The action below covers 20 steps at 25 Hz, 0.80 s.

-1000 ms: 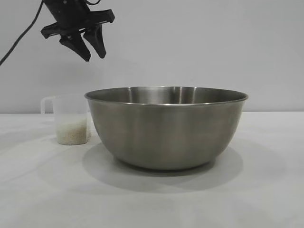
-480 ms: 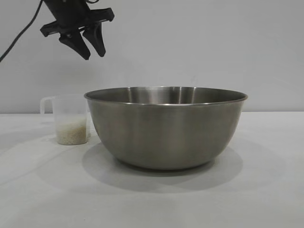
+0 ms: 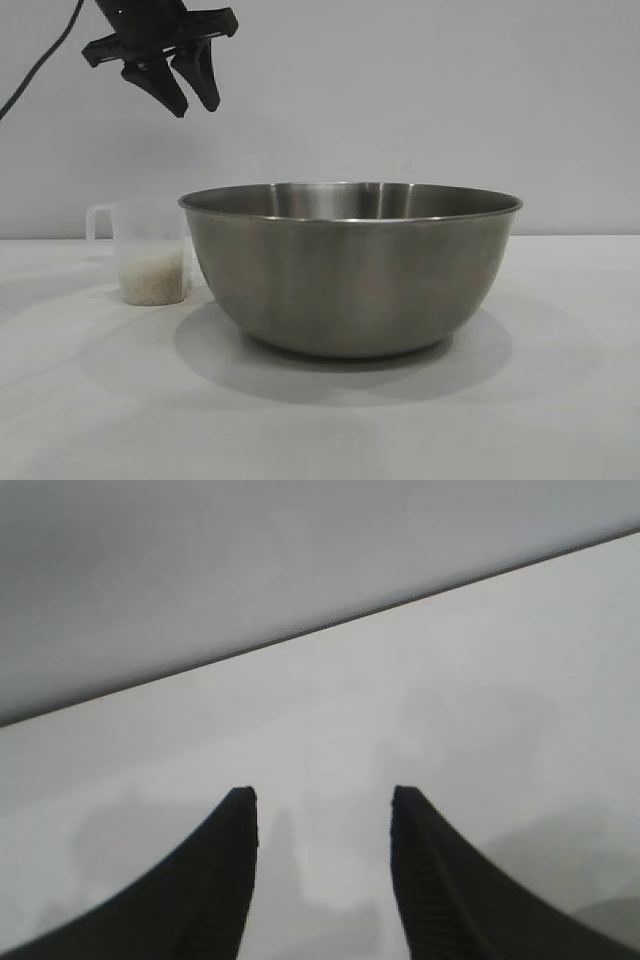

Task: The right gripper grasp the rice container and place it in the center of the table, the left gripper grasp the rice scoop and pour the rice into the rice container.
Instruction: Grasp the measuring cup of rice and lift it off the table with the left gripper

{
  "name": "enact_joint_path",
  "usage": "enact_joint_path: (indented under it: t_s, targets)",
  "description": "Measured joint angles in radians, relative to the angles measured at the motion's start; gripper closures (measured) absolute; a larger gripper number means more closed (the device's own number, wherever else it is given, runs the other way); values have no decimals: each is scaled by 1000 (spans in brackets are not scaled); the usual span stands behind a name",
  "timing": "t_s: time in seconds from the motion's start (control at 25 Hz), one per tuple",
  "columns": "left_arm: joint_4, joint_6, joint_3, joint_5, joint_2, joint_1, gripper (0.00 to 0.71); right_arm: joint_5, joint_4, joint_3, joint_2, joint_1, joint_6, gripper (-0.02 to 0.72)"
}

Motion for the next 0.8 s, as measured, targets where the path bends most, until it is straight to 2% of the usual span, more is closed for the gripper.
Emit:
enact_joint_path:
  t_s: [0.16,0.52,0.68,0.8]
  targets:
    - [1,0,0,13,-2,0,444,-4,-8,2,0,0,47,426]
    - [18,0,27,24,-30,0,444,-7,-10,2,0,0,64,426]
    - [-7,33,178,-114,-140,-2,444,-7,-10,2,0,0,66,426]
    - [-71,139,385,-293,-269,-12,444,-7,-10,2,0,0,66,426]
